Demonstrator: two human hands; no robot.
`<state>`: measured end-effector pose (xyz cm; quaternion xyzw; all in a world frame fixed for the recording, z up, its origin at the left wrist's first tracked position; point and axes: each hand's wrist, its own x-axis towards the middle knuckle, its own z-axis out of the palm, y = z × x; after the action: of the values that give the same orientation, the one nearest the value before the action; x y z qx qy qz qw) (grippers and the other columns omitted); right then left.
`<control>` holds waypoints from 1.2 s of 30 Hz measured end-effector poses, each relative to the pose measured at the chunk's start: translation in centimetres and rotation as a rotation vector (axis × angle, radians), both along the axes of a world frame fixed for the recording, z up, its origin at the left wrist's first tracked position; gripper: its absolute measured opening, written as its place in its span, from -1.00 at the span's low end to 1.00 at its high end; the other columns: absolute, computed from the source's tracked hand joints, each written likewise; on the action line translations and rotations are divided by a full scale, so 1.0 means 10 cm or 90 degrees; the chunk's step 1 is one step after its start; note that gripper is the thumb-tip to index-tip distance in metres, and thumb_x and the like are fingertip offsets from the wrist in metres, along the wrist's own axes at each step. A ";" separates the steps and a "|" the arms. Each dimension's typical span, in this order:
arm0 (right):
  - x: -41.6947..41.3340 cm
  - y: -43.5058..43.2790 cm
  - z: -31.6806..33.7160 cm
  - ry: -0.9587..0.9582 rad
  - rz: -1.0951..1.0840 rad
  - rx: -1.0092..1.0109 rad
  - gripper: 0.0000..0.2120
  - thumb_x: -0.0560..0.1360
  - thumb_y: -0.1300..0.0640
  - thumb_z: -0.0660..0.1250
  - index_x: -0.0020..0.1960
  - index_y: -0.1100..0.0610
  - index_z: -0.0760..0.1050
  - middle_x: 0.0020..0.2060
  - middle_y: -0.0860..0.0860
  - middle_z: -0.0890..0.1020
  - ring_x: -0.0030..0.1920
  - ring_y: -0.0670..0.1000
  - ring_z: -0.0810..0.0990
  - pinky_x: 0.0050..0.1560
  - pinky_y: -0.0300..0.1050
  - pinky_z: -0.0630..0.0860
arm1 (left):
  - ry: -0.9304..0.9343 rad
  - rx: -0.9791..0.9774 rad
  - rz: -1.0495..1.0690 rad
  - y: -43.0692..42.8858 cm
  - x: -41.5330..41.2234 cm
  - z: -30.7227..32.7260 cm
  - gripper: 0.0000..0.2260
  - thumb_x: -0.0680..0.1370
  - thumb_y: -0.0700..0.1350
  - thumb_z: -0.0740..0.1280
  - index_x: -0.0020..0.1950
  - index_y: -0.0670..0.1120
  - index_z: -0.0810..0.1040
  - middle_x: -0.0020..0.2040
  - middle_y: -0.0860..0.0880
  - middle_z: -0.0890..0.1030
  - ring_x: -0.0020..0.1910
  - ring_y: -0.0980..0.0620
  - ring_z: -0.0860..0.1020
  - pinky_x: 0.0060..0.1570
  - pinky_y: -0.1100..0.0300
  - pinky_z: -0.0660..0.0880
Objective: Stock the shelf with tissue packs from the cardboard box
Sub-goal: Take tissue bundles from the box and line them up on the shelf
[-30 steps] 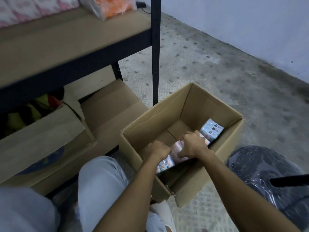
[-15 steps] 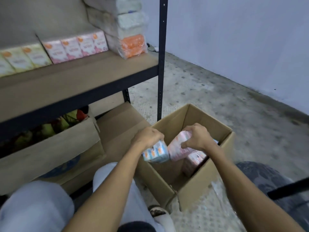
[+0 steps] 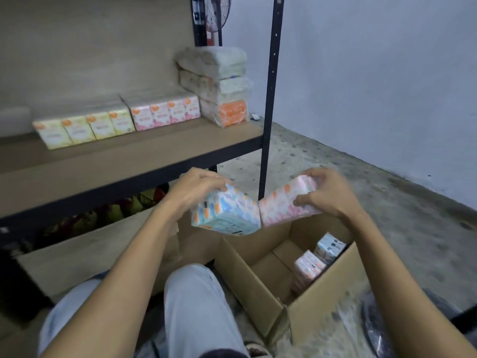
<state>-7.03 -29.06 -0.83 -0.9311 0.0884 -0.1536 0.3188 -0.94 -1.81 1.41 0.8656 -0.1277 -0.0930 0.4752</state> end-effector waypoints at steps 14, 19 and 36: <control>0.28 0.52 0.95 -0.161 0.100 0.245 -0.49 -0.01 -0.02 0.53 -0.06 -0.10 0.61 -0.01 -0.04 0.62 -0.01 0.05 0.63 -0.07 0.12 0.63 | -0.162 -0.166 0.088 1.10 -0.06 0.94 -0.76 0.46 -0.24 0.34 -0.06 0.05 0.72 -0.12 0.13 0.69 -0.36 0.16 0.56 -0.50 0.36 0.42; 0.54 0.89 1.14 -0.218 0.135 0.274 -0.57 0.07 0.09 0.57 -0.07 -0.06 0.61 -0.06 -0.08 0.62 -0.03 -0.03 0.62 -0.02 0.08 0.62 | -0.189 -0.218 0.148 1.54 0.07 1.05 -0.74 0.31 -0.08 0.38 -0.05 0.09 0.72 -0.16 0.00 0.70 -0.22 -0.02 0.55 -0.36 0.25 0.36; 1.16 1.69 1.32 -0.278 0.254 0.239 -0.52 0.07 0.09 0.61 -0.04 -0.07 0.59 -0.02 -0.23 0.52 0.05 -0.15 0.52 0.05 0.07 0.58 | -0.276 -0.334 0.260 2.36 0.25 0.94 -0.75 0.30 -0.13 0.38 -0.07 0.05 0.72 -0.24 0.07 0.67 -0.13 -0.09 0.49 -0.25 0.13 0.34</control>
<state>4.57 -12.17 12.40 -0.8004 -0.1387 -0.2646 0.5197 1.52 21.84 10.85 0.7217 -0.0697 0.2244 0.6511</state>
